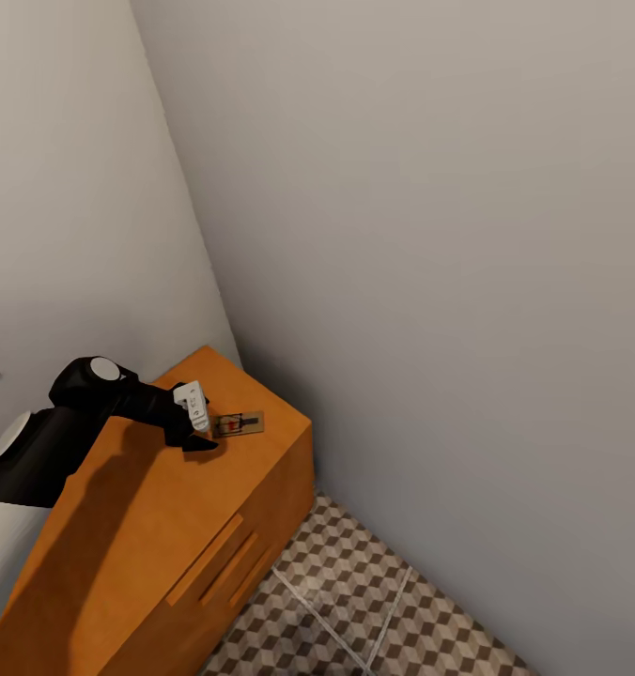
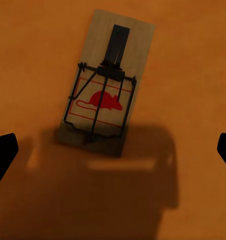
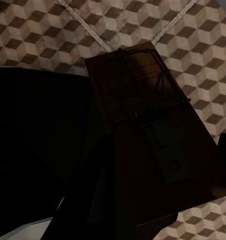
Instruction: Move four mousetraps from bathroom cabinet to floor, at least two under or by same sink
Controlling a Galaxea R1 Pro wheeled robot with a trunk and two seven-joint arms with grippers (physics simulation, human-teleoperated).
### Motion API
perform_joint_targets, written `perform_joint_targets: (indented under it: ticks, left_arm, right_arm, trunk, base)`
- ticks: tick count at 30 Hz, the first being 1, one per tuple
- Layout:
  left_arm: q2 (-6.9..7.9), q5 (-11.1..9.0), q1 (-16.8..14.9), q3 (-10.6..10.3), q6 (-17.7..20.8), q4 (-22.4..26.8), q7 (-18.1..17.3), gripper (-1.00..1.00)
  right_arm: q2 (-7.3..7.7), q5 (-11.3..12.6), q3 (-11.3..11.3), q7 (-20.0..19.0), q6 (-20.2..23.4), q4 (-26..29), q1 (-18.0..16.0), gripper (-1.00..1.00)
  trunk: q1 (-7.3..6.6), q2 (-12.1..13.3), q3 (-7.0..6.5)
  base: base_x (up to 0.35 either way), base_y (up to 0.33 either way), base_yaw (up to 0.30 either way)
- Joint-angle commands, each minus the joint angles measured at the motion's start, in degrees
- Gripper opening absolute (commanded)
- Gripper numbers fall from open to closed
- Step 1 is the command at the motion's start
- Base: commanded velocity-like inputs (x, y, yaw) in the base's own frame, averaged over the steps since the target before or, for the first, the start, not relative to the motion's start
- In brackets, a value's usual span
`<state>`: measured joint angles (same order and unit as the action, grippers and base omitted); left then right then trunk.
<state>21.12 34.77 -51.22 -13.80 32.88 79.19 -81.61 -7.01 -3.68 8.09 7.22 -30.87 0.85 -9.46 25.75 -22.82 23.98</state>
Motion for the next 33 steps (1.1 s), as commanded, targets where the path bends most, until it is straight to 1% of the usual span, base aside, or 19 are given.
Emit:
perform_joint_targets:
  ticks: [1, 7, 25, 33]
  left_arm:
    - [0.02, 0.30, -0.07, -0.09, 0.60, 0.05, -0.31, 1.00]
    - [-0.02, 0.30, -0.05, -0.09, 0.61, -0.17, -0.19, 1.00]
    - [-1.38, 0.38, -0.04, -0.25, 0.52, -0.63, -0.05, 1.00]
    - [-1.58, 0.38, -0.08, -0.26, 0.51, -1.38, 0.02, 1.00]
  right_arm:
    - [-0.02, -0.36, 0.35, 0.69, -0.07, -0.06, -0.04, -1.00]
    - [-0.02, -0.36, 0.35, 0.69, -0.07, -0.06, -0.04, -1.00]
    - [0.06, -0.36, 0.35, 0.69, -0.07, -0.06, -0.04, -1.00]
    - [0.07, -0.36, 0.35, 0.69, -0.07, -0.06, -0.04, -1.00]
  trunk:
    - [0.03, -0.10, 0.09]
    - [0.03, -0.10, 0.09]
    - [0.03, -0.10, 0.09]
    - [0.03, -0.10, 0.09]
  base:
    - [0.000, 0.000, 0.000]
    - [0.000, 0.000, 0.000]
    - [0.000, 0.000, 0.000]
    - [0.000, 0.000, 0.000]
